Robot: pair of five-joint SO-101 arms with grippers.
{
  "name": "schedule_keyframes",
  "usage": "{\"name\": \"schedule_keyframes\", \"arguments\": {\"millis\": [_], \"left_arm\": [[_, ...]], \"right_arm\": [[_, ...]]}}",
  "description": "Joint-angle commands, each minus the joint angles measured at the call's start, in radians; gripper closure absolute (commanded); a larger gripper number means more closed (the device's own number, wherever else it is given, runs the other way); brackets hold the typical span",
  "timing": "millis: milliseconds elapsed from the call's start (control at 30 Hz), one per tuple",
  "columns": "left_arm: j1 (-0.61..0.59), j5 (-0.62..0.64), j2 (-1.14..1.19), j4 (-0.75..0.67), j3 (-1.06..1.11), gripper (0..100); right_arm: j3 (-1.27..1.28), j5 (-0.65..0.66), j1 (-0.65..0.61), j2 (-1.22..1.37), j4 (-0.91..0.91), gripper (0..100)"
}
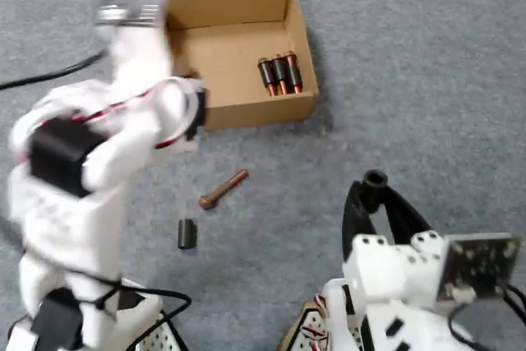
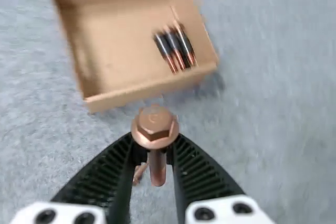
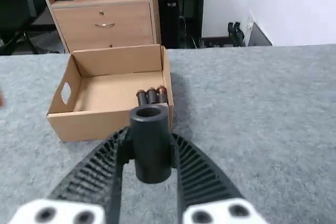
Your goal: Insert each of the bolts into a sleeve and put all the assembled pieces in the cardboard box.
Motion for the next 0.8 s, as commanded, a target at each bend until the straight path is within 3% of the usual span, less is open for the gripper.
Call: {"name": "schedule_keyframes", "arguments": {"millis": [0, 267, 467, 633, 767], "left_arm": [[-0.081, 0.080, -0.093, 0.009, -0.044, 98], [-0.181, 0.222, -0.280, 0.009, 0.002, 98], [-0.175, 0.278, -0.417, 0.003, 0.209, 98], [-0.172, 0.273, -0.499, -0.107, 0.376, 98], [-0.038, 0.255, -0.539, -0.170, 0.520, 98]], "right_arm": [[0.059, -0.015, -0.097, 0.004, -0.077, 99.7], [0.275, -0.009, -0.240, 0.013, -0.267, 99.7], [0.427, -0.009, -0.321, 0.013, -0.390, 99.7], [0.545, -0.009, -0.383, 0.010, -0.443, 99.7], [0.610, -0.006, -0.427, 0.005, -0.488, 99.7]]}}
